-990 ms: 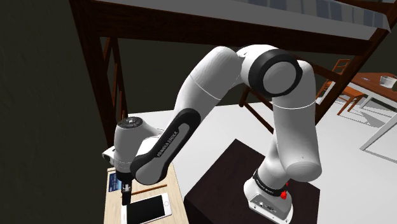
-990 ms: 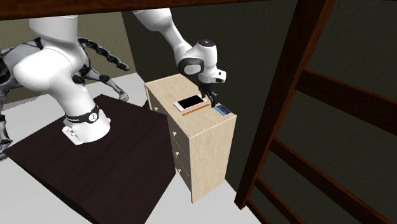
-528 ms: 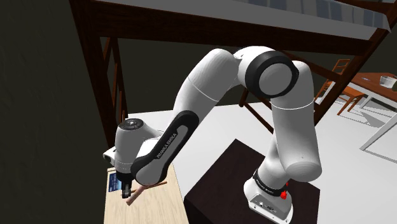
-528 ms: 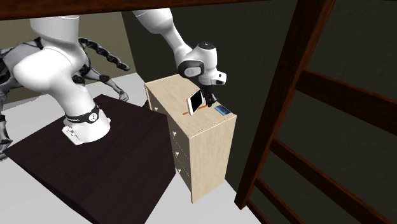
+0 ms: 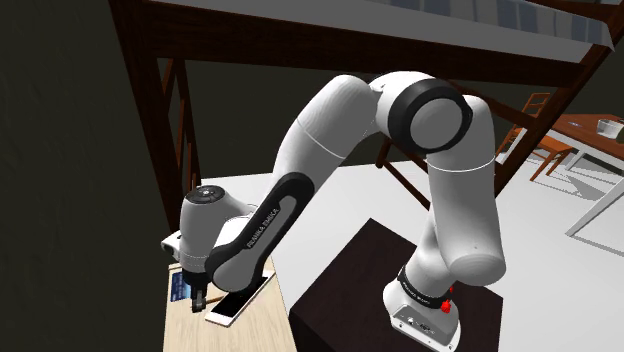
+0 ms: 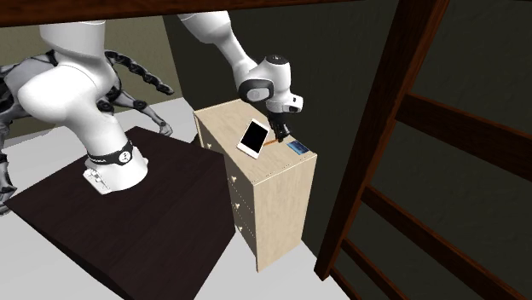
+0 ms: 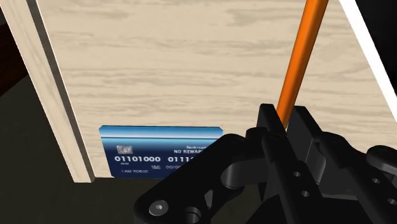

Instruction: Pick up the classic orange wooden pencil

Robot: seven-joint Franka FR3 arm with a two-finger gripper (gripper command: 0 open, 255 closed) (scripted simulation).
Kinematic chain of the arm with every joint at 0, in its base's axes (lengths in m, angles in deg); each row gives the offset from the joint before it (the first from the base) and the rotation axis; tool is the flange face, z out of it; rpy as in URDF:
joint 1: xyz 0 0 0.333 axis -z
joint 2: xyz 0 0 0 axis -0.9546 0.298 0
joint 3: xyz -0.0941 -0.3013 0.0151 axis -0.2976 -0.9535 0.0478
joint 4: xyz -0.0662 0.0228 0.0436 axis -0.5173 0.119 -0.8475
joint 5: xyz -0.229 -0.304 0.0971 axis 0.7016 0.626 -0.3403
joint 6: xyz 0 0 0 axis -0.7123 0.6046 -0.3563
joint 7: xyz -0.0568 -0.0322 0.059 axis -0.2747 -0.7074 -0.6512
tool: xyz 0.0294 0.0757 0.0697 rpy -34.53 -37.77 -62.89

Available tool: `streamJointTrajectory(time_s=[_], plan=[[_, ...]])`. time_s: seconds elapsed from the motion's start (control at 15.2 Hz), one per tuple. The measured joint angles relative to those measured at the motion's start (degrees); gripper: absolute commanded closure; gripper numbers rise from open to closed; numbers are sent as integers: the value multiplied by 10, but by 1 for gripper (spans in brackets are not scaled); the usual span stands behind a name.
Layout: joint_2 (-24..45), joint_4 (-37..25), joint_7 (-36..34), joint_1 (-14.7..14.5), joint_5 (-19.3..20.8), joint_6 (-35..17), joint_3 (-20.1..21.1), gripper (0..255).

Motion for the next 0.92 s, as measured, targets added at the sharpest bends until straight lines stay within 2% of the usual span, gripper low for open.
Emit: streamJointTrajectory(time_s=[0.92], plan=[[-89,6,6,17,-25,82,22,255]])
